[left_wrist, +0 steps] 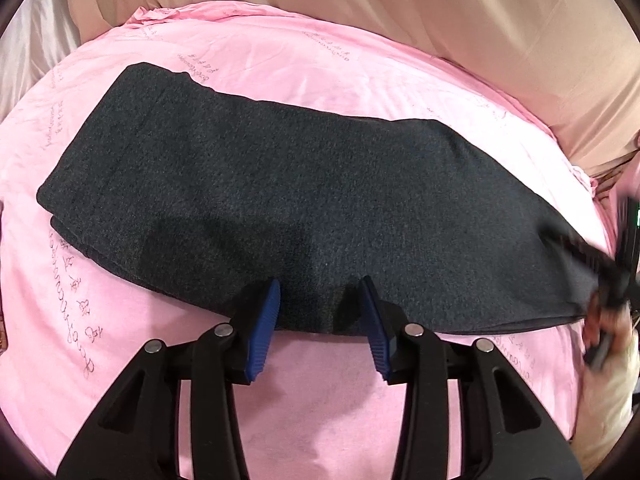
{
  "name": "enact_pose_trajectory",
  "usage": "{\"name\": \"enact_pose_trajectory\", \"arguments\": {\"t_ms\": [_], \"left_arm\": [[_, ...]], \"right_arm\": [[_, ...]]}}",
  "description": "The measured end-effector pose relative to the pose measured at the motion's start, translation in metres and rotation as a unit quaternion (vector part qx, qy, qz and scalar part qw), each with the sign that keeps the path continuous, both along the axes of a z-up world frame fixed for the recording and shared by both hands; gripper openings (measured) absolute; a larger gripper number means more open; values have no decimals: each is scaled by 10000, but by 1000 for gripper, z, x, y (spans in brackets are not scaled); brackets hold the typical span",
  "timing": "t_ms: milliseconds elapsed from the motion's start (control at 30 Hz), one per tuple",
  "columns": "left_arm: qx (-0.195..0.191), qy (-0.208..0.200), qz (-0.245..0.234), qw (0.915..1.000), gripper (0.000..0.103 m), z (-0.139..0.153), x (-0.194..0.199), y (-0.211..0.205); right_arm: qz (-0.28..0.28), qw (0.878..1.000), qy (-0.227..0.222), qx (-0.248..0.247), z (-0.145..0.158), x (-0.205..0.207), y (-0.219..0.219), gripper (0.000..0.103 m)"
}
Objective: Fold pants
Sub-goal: 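Open the right gripper and release the folded sweatpants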
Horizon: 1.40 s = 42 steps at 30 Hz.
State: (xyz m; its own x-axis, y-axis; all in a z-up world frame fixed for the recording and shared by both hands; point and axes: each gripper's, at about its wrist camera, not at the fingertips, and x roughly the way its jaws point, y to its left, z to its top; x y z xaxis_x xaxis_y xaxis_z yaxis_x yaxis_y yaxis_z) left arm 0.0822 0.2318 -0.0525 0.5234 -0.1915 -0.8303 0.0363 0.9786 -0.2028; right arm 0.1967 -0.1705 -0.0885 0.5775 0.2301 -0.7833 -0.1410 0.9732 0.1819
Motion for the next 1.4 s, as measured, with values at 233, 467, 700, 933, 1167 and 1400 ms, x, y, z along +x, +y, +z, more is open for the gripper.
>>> {"name": "enact_pose_trajectory", "arguments": {"t_ms": [233, 467, 700, 933, 1167, 1400], "left_arm": [[281, 160, 444, 9985, 60, 3, 15, -15], [547, 50, 994, 9935, 69, 17, 15, -38], [787, -129, 1039, 9914, 83, 30, 15, -87], [1085, 53, 1203, 9868, 83, 22, 17, -96], [1101, 179, 1168, 9869, 83, 11, 19, -100], [935, 255, 1178, 9883, 83, 3, 23, -103]], "right_arm": [[-2462, 9680, -474, -109, 30, -135, -184, 23], [-4105, 9092, -639, -295, 43, -213, -331, 34], [-3243, 9447, -318, -377, 25, -137, -370, 49], [-2948, 9542, -461, -205, 19, -117, -374, 7], [-3445, 9352, -772, 285, 38, -185, -385, 43], [-3565, 9294, -350, 887, 8, -221, -370, 47]]}}
